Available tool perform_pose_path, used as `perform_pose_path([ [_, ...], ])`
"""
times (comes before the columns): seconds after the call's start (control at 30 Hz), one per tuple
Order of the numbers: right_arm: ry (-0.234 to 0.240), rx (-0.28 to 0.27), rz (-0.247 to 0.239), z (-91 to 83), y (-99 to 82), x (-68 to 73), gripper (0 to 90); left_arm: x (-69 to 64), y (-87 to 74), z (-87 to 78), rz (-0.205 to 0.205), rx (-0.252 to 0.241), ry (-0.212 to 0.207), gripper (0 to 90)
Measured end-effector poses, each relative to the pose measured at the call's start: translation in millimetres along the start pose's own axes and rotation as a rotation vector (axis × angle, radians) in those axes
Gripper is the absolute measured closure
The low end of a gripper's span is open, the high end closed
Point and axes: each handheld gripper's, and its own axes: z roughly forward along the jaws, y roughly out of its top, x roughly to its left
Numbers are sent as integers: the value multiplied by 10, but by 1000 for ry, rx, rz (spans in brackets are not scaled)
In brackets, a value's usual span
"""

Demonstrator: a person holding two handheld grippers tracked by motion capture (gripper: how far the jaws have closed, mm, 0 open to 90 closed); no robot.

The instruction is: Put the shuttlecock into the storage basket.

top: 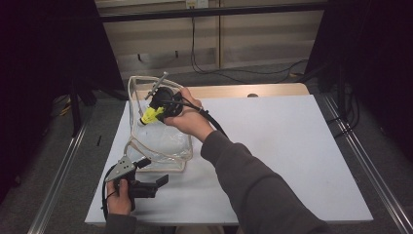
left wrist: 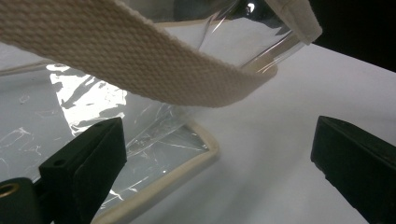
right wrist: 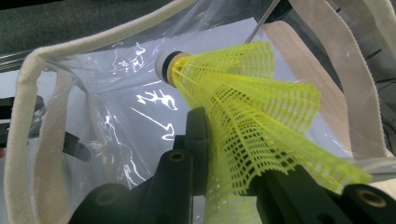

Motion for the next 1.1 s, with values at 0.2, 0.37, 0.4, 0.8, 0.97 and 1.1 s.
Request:
perform_pose_path([
  [0.2,0,7,-1,41,6,10,799,1,0,-1,1,0,0,33],
  [0.37,3,11,-6,78,7,20,799,1,-1,-2,0,0,0,33],
  [0.4,8,14,-5,83,9,22,799,0,-1,-2,0,-1,-1,33],
  [0.8,19,37,1,212,6,44,798,-3,0,-7,2,-3,2,30],
  [0.97,25,39,4,278,5,51,798,-2,-1,-9,2,-3,2,30],
  [1.1,28,44,7,314,5,61,798,-2,-1,-8,2,-3,2,30],
])
